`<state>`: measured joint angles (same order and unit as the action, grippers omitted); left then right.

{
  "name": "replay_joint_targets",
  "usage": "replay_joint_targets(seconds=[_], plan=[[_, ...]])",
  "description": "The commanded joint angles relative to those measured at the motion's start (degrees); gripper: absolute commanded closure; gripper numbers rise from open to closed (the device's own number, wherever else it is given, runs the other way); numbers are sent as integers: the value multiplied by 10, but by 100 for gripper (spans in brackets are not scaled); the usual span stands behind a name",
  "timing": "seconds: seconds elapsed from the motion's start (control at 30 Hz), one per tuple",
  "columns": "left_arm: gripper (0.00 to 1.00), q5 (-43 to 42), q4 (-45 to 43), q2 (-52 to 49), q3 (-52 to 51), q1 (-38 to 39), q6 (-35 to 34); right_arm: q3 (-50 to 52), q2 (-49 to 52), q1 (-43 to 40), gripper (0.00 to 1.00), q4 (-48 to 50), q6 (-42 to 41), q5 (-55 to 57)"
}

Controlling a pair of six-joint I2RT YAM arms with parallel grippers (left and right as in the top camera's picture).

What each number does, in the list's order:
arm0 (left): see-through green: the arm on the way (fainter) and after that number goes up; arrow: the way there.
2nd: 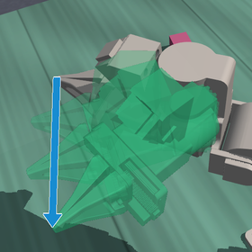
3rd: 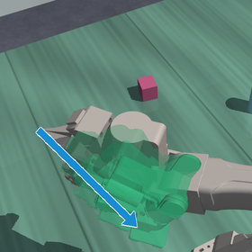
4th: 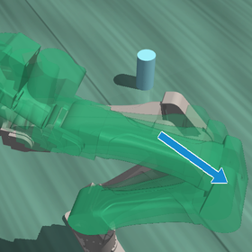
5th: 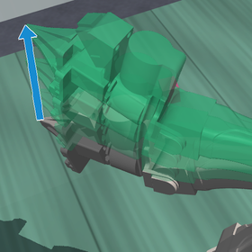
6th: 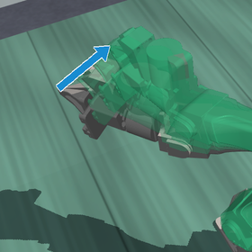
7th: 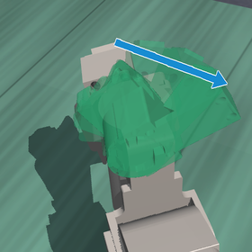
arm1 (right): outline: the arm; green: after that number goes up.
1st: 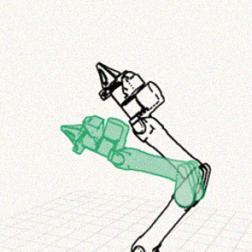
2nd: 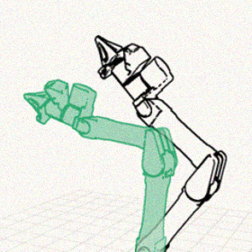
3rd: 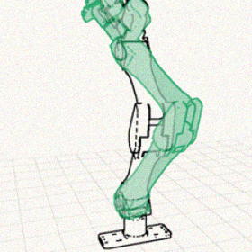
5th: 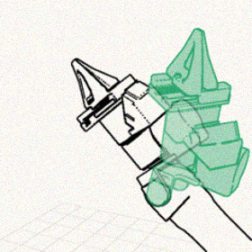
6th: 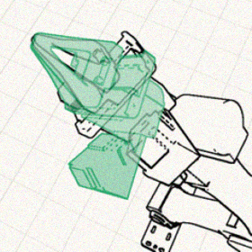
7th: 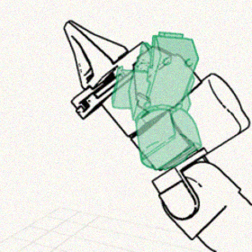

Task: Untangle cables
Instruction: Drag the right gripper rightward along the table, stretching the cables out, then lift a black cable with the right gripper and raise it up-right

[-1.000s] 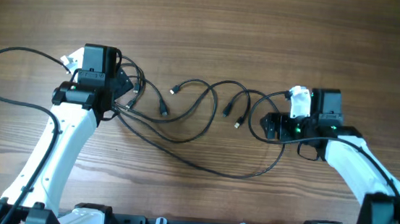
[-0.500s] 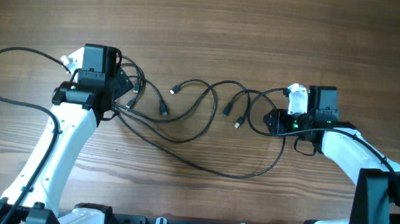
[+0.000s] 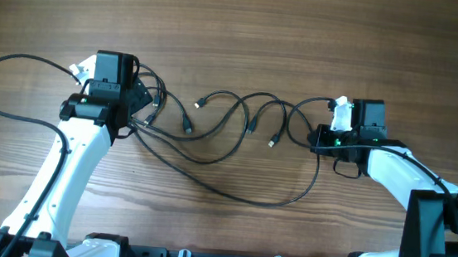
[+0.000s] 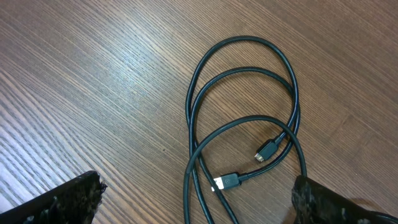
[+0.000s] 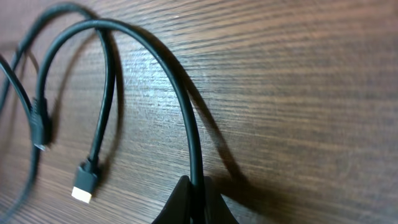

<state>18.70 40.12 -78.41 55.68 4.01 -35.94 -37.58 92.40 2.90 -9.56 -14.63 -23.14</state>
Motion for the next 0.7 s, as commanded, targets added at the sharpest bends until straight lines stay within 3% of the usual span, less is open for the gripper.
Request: replay_joint_targets(seconds=[0.0, 0.33, 0.57, 0.63, 0.67], plan=[[0, -1, 4, 7, 5, -3, -4, 7, -31, 0, 96, 13, -137, -13], [0, -12, 8, 7, 5, -3, -4, 7, -220, 0, 96, 53, -179, -7], [0, -35, 36, 7, 5, -3, -3, 7, -294, 0, 96, 77, -241, -8], [0, -64, 45, 7, 5, -3, -2, 7, -310, 0, 96, 96, -264, -10], [0, -100, 45, 7, 5, -3, 33, 7, -317, 0, 96, 105, -265, -9]])
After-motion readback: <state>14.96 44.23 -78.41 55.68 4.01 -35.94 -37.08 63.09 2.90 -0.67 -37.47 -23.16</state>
